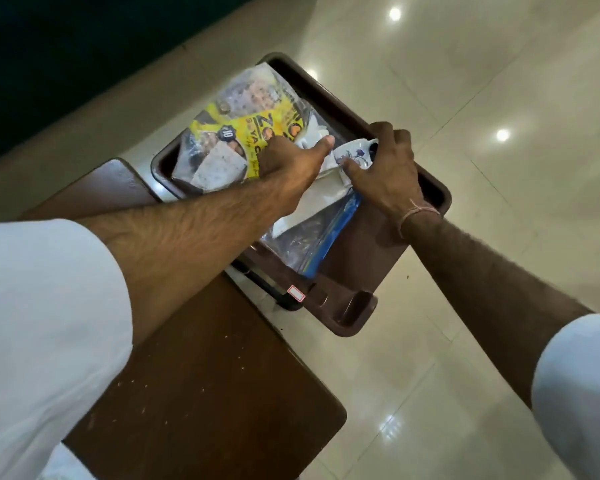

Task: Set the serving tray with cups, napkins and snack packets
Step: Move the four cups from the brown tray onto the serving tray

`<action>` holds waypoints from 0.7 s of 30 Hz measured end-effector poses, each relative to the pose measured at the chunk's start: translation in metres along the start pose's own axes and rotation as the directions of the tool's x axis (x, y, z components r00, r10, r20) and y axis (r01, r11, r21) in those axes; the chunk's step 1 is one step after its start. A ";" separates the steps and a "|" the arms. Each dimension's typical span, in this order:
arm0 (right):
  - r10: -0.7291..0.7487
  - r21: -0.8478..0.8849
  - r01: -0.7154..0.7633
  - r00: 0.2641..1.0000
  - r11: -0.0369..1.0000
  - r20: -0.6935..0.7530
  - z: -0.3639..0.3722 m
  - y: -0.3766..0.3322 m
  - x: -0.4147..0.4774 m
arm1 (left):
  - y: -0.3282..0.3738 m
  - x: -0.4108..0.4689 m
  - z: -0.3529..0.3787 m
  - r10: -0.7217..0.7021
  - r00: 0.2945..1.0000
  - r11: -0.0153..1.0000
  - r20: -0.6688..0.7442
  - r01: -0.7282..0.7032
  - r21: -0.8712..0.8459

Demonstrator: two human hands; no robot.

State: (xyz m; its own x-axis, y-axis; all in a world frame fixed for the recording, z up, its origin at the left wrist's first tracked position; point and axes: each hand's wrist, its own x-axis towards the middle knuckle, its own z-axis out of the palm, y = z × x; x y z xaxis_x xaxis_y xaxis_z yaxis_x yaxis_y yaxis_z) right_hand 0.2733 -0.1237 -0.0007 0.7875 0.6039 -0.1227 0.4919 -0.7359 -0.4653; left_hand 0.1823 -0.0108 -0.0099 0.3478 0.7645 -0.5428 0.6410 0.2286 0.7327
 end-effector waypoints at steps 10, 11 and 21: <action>0.005 0.050 -0.008 0.998 0.999 0.057 0.008 0.006 0.001 | -0.008 -0.008 -0.006 0.078 0.997 0.997 -0.001 -0.078 0.027; 0.013 0.061 -0.017 0.998 0.998 0.068 0.008 0.006 -0.001 | -0.013 -0.013 -0.012 0.112 0.994 0.993 -0.004 -0.111 0.037; 0.164 0.311 -0.180 0.983 0.933 0.077 -0.002 -0.026 -0.044 | -0.099 -0.084 -0.119 0.185 0.974 0.977 -0.130 -0.196 -0.079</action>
State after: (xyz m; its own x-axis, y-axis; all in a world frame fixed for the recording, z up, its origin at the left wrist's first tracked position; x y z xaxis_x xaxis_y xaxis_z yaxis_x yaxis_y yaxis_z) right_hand 0.2262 -0.1317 0.0191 0.8265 0.4968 -0.2647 0.2018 -0.7006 -0.6845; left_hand 0.0083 -0.0259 0.0113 0.3683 0.8654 -0.3398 0.5040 0.1213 0.8552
